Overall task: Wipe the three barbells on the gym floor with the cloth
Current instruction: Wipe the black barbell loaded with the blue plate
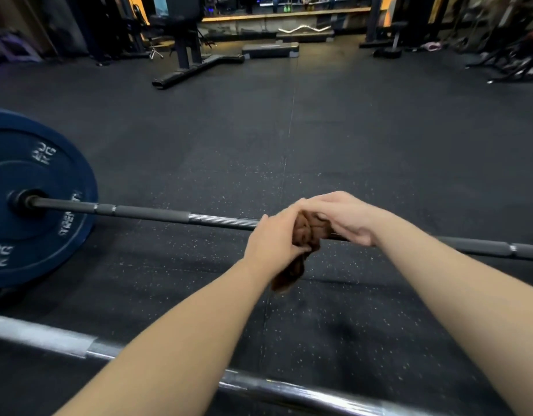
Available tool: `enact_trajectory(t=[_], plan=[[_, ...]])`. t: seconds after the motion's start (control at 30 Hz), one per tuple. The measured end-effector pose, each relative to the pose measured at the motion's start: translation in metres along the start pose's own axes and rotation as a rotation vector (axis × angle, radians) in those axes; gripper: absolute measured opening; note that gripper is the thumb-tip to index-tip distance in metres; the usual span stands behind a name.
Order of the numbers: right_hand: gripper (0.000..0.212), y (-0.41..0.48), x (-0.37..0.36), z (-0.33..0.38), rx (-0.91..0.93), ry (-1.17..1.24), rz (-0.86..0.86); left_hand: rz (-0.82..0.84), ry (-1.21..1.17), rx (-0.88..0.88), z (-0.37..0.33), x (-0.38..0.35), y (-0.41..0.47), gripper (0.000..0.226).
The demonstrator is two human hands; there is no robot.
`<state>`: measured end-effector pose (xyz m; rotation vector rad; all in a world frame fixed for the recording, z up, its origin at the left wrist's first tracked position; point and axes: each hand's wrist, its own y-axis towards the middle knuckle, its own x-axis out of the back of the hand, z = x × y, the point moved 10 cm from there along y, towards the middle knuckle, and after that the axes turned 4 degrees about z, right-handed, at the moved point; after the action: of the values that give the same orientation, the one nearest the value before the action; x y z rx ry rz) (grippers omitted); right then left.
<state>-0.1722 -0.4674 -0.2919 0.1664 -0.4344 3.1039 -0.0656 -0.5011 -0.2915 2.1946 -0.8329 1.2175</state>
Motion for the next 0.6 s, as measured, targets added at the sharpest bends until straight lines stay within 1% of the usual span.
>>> enact_trajectory(t=[0.03,0.07,0.1,0.13,0.2,0.23,0.27,0.33,0.37,0.4,0.47,0.6], plan=[[0.054,-0.004,0.023,0.002,0.024,0.058,-0.128,-0.008,0.012,0.019,-0.003,-0.001,0.003,0.063],[0.063,-0.012,0.049,0.003,0.043,0.047,-0.285,-0.022,0.055,0.023,-0.007,-0.002,0.004,0.05],[0.071,-0.02,0.069,0.001,0.035,-0.07,-0.395,-0.039,0.114,0.013,-0.01,-0.003,0.004,0.042],[0.078,-0.026,0.074,-0.001,-0.012,-0.317,-0.394,-0.044,0.161,0.005,-0.012,-0.005,0.003,0.037],[0.099,-0.027,0.057,-0.026,-0.162,-0.952,-0.151,-0.045,0.165,-0.002,-0.01,-0.006,0.001,0.028],[0.104,-0.026,0.051,-0.041,-0.208,-1.21,-0.071,-0.035,0.157,-0.005,-0.008,-0.006,0.001,0.025],[0.098,-0.022,0.052,-0.047,-0.223,-1.342,-0.058,-0.019,0.157,-0.008,-0.007,-0.006,0.0,0.025],[0.071,-0.018,0.057,-0.049,-0.239,-1.299,-0.106,-0.005,0.157,-0.005,-0.001,-0.003,-0.003,0.028],[0.061,-0.016,0.058,-0.049,-0.246,-1.281,-0.108,-0.014,0.149,0.003,0.001,0.0,-0.004,0.029],[0.057,-0.015,0.058,-0.049,-0.247,-1.289,-0.105,-0.03,0.135,0.02,0.007,0.004,-0.007,0.03],[0.056,-0.015,0.058,-0.048,-0.225,-1.336,-0.136,-0.043,0.112,0.081,0.024,0.015,-0.013,0.032],[0.067,-0.016,0.059,-0.048,-0.202,-1.404,-0.173,-0.017,0.139,0.182,0.079,0.045,-0.028,0.04]])
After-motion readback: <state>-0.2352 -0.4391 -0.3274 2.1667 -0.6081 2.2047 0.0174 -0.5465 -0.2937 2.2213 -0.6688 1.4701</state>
